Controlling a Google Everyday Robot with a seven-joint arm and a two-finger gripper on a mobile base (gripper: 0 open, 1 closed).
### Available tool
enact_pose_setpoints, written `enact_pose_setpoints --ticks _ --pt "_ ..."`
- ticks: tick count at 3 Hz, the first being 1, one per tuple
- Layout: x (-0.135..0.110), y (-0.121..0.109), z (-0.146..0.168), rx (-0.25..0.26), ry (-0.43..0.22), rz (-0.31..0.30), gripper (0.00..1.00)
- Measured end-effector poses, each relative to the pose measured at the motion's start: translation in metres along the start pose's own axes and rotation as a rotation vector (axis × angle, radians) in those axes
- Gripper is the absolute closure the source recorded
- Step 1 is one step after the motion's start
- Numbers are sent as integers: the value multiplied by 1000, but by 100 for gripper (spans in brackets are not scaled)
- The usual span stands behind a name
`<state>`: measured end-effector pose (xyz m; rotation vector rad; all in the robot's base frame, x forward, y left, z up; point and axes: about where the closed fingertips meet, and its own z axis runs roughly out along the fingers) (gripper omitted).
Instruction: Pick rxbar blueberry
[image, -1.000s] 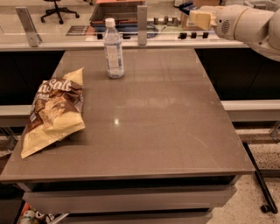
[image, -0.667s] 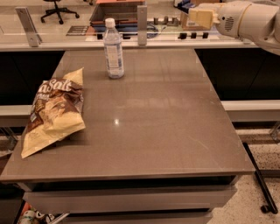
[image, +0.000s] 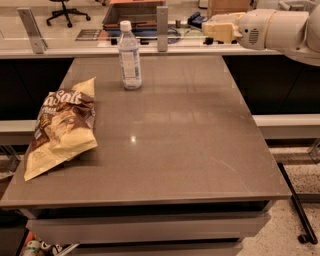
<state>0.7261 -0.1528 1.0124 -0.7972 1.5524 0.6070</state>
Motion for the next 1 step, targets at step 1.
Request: enact_pose_setpoints --ticks 1 --pt "0 0 0 0 0 0 100"
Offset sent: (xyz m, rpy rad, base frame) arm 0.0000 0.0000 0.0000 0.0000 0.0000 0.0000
